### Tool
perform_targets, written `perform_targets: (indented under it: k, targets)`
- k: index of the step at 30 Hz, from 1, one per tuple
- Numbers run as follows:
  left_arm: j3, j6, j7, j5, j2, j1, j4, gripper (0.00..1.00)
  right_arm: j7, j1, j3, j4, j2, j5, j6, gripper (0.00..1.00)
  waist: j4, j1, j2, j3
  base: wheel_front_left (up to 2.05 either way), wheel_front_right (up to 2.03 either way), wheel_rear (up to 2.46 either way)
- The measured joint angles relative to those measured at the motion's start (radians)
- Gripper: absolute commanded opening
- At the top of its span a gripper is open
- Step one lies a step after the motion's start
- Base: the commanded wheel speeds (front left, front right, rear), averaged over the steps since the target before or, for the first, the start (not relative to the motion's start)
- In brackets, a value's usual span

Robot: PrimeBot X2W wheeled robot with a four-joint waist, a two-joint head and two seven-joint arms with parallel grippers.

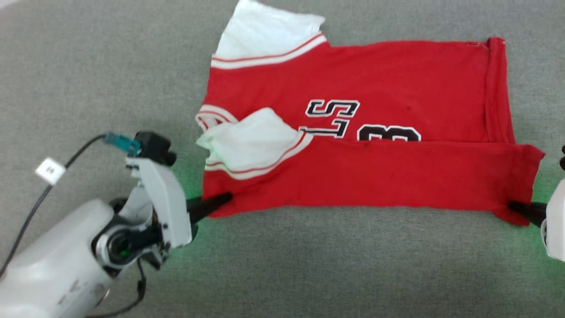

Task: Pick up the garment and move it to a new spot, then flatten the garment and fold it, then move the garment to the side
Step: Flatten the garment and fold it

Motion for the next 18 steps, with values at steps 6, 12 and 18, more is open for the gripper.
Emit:
perform_targets:
  k: [6,12,18]
  targets:
    - [0.006,0.008,-0.046,-0.016,0.085,0.104,-0.12,0.0,0.035,0.073,-0.018,-0.041,-0.026,0.043,0.0,0.0,0.001,0.0,0.0,-0.039,0.0,0.0,0.0]
    - [-0.003,0.05,-0.079,-0.025,0.159,0.205,-0.275,0.0,0.082,0.161,-0.054,-0.109,-0.062,0.091,0.0,0.0,0.01,0.0,0.0,-0.057,0.0,0.0,0.0]
    - [0.005,0.08,-0.14,-0.01,0.168,0.236,-0.327,1.0,0.039,0.207,-0.135,-0.16,-0.019,0.109,0.0,1.0,0.024,0.0,0.0,-0.068,0.0,0.0,0.0]
